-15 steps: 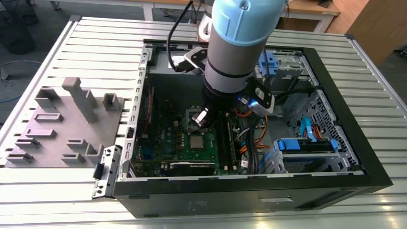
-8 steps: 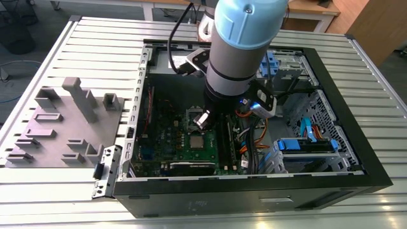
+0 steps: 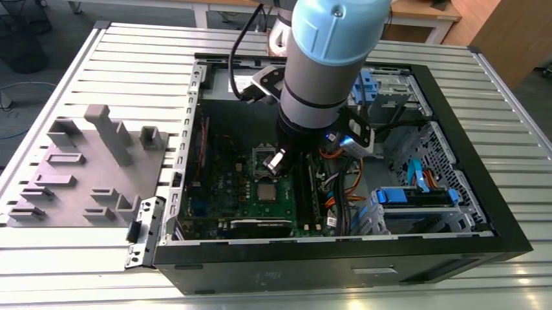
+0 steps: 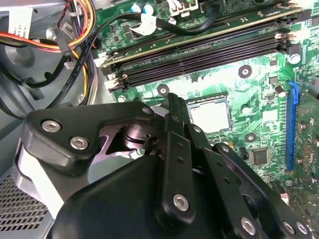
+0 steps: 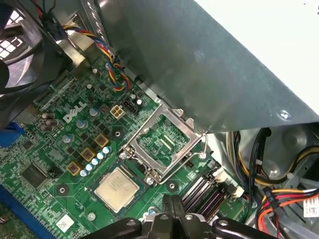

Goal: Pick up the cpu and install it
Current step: 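Close the cpu cover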

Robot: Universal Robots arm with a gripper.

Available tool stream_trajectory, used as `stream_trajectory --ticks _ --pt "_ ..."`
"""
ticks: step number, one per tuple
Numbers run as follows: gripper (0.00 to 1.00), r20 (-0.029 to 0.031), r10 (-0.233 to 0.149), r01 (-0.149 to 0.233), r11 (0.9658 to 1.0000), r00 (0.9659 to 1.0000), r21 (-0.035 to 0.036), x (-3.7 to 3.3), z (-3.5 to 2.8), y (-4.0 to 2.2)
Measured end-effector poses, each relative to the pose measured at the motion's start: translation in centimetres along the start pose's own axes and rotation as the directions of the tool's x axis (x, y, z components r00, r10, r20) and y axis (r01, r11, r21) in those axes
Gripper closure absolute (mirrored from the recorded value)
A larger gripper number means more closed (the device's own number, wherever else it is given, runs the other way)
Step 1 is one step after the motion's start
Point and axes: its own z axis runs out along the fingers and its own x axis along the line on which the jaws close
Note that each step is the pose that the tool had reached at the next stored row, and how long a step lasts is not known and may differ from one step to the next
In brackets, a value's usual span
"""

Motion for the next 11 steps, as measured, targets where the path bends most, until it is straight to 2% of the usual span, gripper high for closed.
stream_trajectory --ticks 6,11 --pt "0.89 0.0004 0.0 0.0 1.0 1.0 -0.0006 -0.13 0.04 0.14" --pt "0.89 0.0004 0.0 0.0 1.0 1.0 -0.0007 -1.13 0.33 1.19"
